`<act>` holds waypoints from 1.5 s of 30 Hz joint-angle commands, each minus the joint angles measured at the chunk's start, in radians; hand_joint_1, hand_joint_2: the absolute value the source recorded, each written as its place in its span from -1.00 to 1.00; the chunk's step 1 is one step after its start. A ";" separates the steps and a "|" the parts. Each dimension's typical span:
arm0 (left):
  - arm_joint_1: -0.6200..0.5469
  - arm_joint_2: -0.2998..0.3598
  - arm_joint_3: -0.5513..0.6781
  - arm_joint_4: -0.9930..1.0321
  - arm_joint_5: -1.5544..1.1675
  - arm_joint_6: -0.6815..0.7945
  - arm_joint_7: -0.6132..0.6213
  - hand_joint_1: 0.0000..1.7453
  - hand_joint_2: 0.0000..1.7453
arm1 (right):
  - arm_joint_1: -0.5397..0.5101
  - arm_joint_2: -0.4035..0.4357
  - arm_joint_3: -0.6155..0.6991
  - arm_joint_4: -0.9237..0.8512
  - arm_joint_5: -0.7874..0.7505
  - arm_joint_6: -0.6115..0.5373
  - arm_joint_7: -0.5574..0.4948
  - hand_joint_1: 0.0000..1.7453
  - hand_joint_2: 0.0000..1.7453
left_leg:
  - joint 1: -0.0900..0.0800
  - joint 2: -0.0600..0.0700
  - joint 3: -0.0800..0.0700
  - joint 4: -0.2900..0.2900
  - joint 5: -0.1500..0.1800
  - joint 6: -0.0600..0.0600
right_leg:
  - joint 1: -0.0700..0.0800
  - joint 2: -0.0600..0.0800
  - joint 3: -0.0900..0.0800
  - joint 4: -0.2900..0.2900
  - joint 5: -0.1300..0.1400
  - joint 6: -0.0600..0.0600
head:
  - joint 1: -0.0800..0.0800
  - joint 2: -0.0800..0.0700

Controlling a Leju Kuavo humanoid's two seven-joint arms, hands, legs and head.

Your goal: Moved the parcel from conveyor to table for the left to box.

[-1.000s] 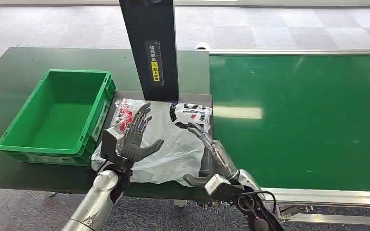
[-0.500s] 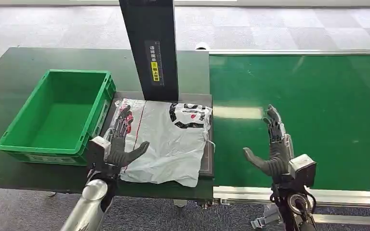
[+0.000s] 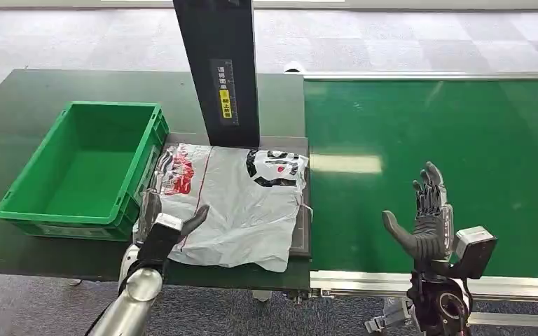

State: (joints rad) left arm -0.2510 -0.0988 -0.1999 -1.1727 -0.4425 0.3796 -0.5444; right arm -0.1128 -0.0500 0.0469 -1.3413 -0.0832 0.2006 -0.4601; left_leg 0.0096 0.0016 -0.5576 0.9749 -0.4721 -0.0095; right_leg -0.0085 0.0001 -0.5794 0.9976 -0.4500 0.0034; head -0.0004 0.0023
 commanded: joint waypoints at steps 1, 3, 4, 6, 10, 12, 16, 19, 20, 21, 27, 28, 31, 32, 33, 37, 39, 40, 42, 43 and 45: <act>-0.034 0.027 -0.065 0.099 -0.130 0.007 0.058 -1.00 1.00 | -0.061 0.018 -0.002 0.105 0.032 0.004 0.021 -1.00 1.00 | 0.000 0.001 0.001 -0.001 0.000 0.000 | 0.000 0.001 0.001 -0.001 0.000 0.000 | 0.000 0.000; -0.044 0.033 -0.087 0.125 -0.198 -0.001 0.097 -1.00 1.00 | -0.073 0.016 0.006 0.131 0.041 0.009 0.016 -1.00 1.00 | 0.000 0.001 0.002 -0.002 0.000 0.000 | 0.000 0.001 0.002 -0.003 0.001 0.000 | 0.000 0.000; -0.049 0.033 -0.092 0.141 -0.223 -0.012 0.122 -1.00 1.00 | -0.075 0.016 0.007 0.137 0.044 0.010 0.013 -1.00 1.00 | 0.000 0.001 0.001 -0.001 0.000 0.000 | 0.000 0.001 0.001 -0.001 0.000 0.000 | 0.000 0.000; -0.073 0.024 -0.083 0.205 -0.282 -0.067 0.234 -1.00 1.00 | -0.076 0.015 0.007 0.144 0.057 0.011 0.011 -1.00 1.00 | 0.000 0.000 0.002 -0.002 0.000 0.000 | 0.000 0.001 0.002 -0.002 0.001 0.000 | 0.000 0.000; -0.108 0.021 -0.088 0.330 -0.359 -0.176 0.330 -1.00 1.00 | -0.082 0.022 0.004 0.169 0.084 0.017 0.011 -1.00 1.00 | 0.000 0.000 0.002 -0.001 0.000 0.000 | 0.000 0.000 0.002 -0.001 0.000 0.000 | 0.000 0.000; -0.117 0.014 -0.085 0.365 -0.381 -0.189 0.341 -1.00 1.00 | -0.085 0.029 -0.004 0.185 0.090 0.013 0.018 -1.00 1.00 | 0.000 0.000 0.002 -0.002 0.001 0.000 | 0.000 0.000 0.002 -0.002 0.001 0.000 | 0.000 0.000; -0.118 0.012 -0.084 0.369 -0.385 -0.188 0.340 -1.00 1.00 | -0.085 0.030 -0.005 0.188 0.093 0.012 0.022 -1.00 1.00 | 0.000 0.000 0.002 -0.001 0.000 0.000 | 0.000 0.000 0.001 -0.001 0.000 0.000 | 0.000 0.000; -0.115 0.013 -0.085 0.359 -0.396 -0.194 0.339 -1.00 1.00 | -0.090 0.020 0.002 0.218 0.124 0.000 0.077 -1.00 1.00 | 0.000 0.000 0.002 -0.001 0.000 0.000 | 0.000 0.001 0.002 -0.001 0.000 0.000 | 0.000 0.000; -0.115 0.012 -0.086 0.360 -0.402 -0.201 0.338 -1.00 1.00 | -0.095 0.029 -0.020 0.246 0.118 -0.018 0.116 -1.00 1.00 | 0.000 0.001 0.003 -0.002 0.000 0.000 | 0.000 0.001 0.003 -0.003 0.001 0.000 | 0.000 0.000; -0.122 0.007 -0.089 0.367 -0.414 -0.203 0.337 -1.00 1.00 | -0.102 0.035 -0.042 0.292 0.104 -0.022 0.130 -1.00 1.00 | 0.000 0.000 0.002 -0.001 0.000 0.000 | 0.000 0.000 0.003 -0.002 0.001 0.000 | 0.000 0.000; -0.149 0.001 -0.098 0.393 -0.419 -0.210 0.316 -1.00 1.00 | -0.119 0.025 -0.032 0.349 0.113 0.011 0.140 -1.00 1.00 | 0.000 -0.001 0.002 -0.001 0.001 0.001 | 0.000 -0.001 0.003 -0.002 0.001 0.000 | 0.000 0.000; -0.149 -0.001 -0.096 0.393 -0.410 -0.213 0.305 0.26 1.00 | -0.126 0.022 -0.024 0.362 0.124 0.015 0.156 -1.00 1.00 | 0.000 0.000 0.002 -0.001 0.000 0.000 | 0.000 -0.001 0.003 -0.001 0.000 0.000 | 0.000 0.000; -0.148 0.000 -0.095 0.381 -0.392 -0.219 0.282 0.80 1.00 | -0.147 0.015 -0.005 0.400 0.150 0.019 0.182 -1.00 1.00 | 0.000 0.000 0.003 -0.001 0.001 0.001 | 0.000 0.000 0.003 -0.001 0.001 0.000 | 0.000 0.000; -0.148 0.000 -0.095 0.381 -0.392 -0.219 0.282 0.80 1.00 | -0.147 0.015 -0.005 0.400 0.150 0.019 0.182 -1.00 1.00 | 0.000 0.000 0.002 0.000 0.000 0.000 | 0.000 0.000 0.003 -0.001 0.000 0.000 | 0.000 0.000; -0.146 0.001 -0.093 0.370 -0.387 -0.214 0.278 0.86 1.00 | -0.153 0.013 -0.001 0.411 0.153 0.023 0.177 -1.00 1.00 | 0.000 0.001 0.002 -0.002 0.001 0.001 | 0.000 0.001 0.002 -0.003 0.002 0.000 | 0.000 0.000; -0.134 0.003 -0.080 0.344 -0.369 -0.187 0.261 1.00 1.00 | -0.156 0.009 0.015 0.404 0.155 0.044 0.150 -1.00 1.00 | 0.000 0.001 0.002 -0.001 0.000 0.001 | 0.000 0.000 0.003 -0.001 0.000 0.000 | 0.000 0.000; -0.126 0.005 -0.078 0.328 -0.363 -0.183 0.255 0.98 1.00 | -0.159 0.010 0.019 0.399 0.154 0.047 0.142 -1.00 1.00 | 0.000 0.002 0.003 -0.001 0.000 0.001 | 0.000 0.001 0.003 -0.001 0.001 0.000 | 0.000 0.000; -0.121 0.005 -0.076 0.319 -0.357 -0.181 0.251 0.98 1.00 | -0.160 0.009 0.024 0.395 0.155 0.052 0.133 -1.00 1.00 | 0.000 0.001 0.002 -0.001 0.000 0.000 | 0.000 0.001 0.003 -0.001 0.000 0.000 | 0.000 0.000; -0.111 0.006 -0.074 0.298 -0.347 -0.172 0.240 1.00 1.00 | -0.159 0.008 0.032 0.390 0.160 0.051 0.126 -1.00 1.00 | 0.000 0.001 0.002 -0.001 0.000 0.001 | 0.000 0.001 0.002 -0.001 0.001 0.000 | 0.000 0.000; -0.102 0.007 -0.073 0.278 -0.344 -0.149 0.220 0.98 1.00 | -0.159 0.006 0.036 0.388 0.163 0.046 0.127 -1.00 1.00 | 0.000 0.001 0.002 -0.001 0.000 0.000 | 0.000 0.001 0.002 -0.001 0.001 0.000 | 0.000 0.000; -0.092 0.006 -0.070 0.253 -0.330 -0.127 0.195 0.96 1.00 | -0.159 0.003 0.039 0.389 0.165 0.040 0.128 -1.00 1.00 | 0.000 0.001 0.002 -0.001 0.000 0.001 | 0.000 0.001 0.002 -0.001 0.001 0.000 | 0.000 0.000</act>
State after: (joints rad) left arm -0.3813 -0.1045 -0.2697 -0.8812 -0.8000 0.2109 -0.3002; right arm -0.2290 -0.0298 0.0358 -1.0208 0.0732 0.2495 -0.3265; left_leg 0.0096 0.0007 -0.5570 0.9749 -0.4718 -0.0093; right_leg -0.0086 -0.0008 -0.5777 0.9977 -0.4499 0.0034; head -0.0008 0.0023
